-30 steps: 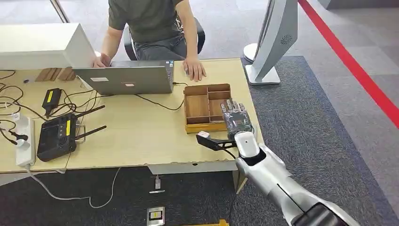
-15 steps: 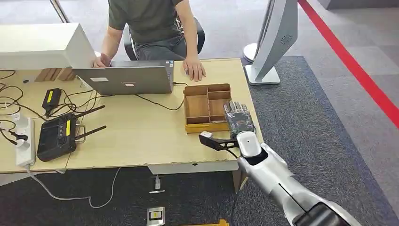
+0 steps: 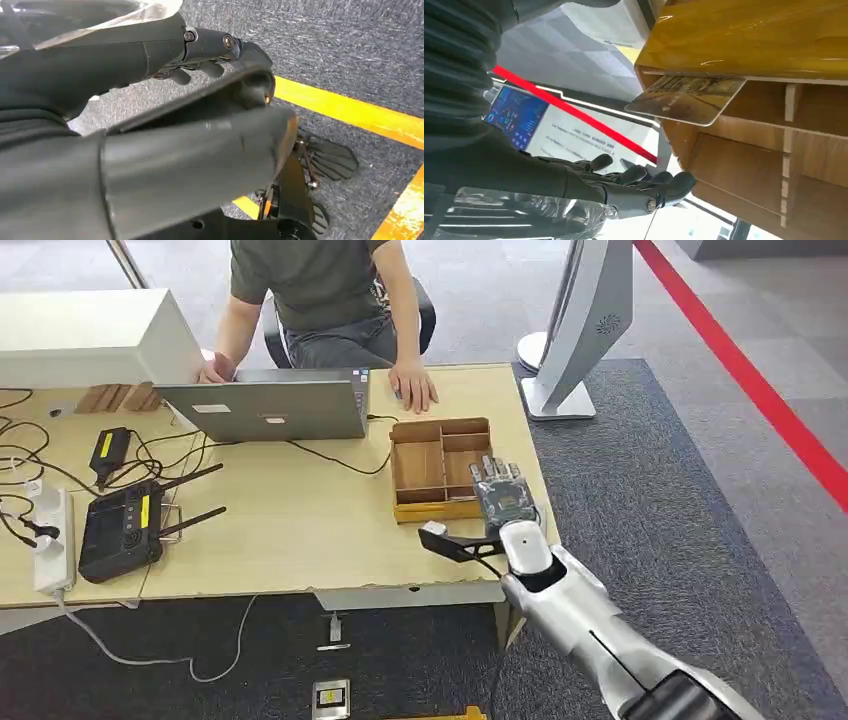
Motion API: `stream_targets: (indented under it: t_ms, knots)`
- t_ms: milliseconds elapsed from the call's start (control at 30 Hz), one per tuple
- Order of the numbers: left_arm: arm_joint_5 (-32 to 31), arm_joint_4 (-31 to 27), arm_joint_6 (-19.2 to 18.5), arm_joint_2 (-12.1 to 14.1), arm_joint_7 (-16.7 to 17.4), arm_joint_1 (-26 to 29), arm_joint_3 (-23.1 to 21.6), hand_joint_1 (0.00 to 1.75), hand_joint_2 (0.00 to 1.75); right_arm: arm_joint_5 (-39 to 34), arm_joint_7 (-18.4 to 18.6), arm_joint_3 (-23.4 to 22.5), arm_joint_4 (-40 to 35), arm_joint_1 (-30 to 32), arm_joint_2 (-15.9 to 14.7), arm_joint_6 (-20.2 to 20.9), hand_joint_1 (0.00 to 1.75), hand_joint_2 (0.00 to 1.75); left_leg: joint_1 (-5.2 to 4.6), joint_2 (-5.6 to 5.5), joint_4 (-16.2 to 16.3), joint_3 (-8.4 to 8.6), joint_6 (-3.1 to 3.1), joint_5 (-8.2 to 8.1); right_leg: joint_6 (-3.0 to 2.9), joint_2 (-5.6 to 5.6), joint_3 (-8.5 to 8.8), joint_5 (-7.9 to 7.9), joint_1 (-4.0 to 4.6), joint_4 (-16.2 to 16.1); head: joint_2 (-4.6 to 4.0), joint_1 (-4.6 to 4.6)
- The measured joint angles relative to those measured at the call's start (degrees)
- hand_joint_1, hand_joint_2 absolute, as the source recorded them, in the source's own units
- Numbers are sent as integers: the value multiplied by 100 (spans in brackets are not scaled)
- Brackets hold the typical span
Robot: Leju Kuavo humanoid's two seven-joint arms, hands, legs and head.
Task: Pass the card to the sensor for recognition and then transmit it.
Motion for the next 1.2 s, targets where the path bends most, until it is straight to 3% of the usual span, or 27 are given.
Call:
stream_targets:
  t_ms: [1200]
  knots:
    - [18,0,55,0,42,0,2,0,0,20,13,13,18,23,35,31,0,175,0,0,0,-1,0,0,0,0,0,0,0,0,0,0]
